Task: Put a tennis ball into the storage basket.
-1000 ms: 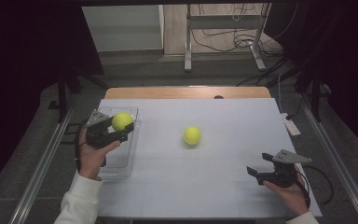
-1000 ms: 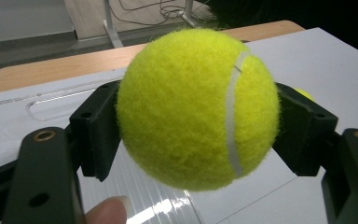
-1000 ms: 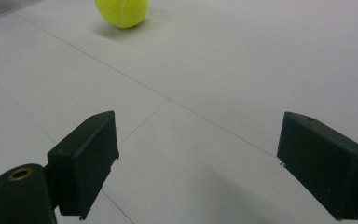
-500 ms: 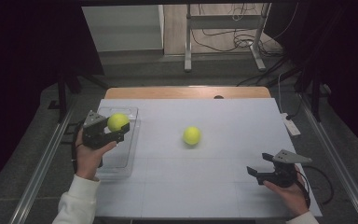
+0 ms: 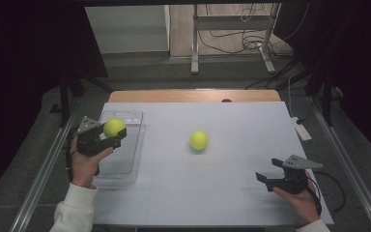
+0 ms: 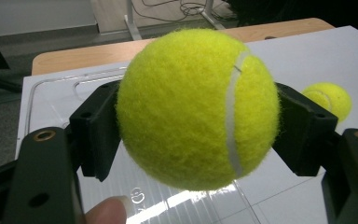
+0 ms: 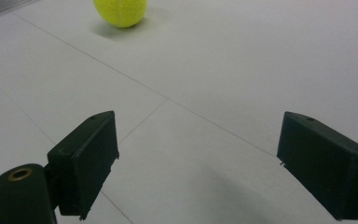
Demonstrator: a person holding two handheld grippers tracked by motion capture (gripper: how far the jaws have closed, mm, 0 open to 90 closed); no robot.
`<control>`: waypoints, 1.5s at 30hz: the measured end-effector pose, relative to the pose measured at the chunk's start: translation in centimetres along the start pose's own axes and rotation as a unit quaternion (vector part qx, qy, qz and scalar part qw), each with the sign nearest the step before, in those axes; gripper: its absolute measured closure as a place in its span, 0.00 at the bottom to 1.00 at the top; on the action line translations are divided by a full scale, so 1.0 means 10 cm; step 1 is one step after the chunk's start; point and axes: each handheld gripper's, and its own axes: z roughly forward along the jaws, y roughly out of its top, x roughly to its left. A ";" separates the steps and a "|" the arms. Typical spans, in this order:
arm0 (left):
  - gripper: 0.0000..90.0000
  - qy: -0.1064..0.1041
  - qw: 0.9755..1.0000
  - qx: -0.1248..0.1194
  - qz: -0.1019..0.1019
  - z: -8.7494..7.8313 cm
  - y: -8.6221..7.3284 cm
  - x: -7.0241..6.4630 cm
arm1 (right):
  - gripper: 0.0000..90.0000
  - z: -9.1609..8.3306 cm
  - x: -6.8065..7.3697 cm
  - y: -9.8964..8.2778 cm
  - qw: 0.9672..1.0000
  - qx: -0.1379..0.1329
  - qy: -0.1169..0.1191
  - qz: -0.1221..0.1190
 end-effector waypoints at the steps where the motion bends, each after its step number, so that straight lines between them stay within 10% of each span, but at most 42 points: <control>1: 0.29 0.000 1.000 0.000 0.000 -0.01 0.00 0.01 | 0.14 0.00 0.00 0.00 1.000 0.000 0.000 0.000; 45: 0.29 0.023 0.999 0.029 -0.025 0.05 -0.05 0.23 | 0.14 0.01 -0.01 0.00 1.000 0.004 -0.005 0.001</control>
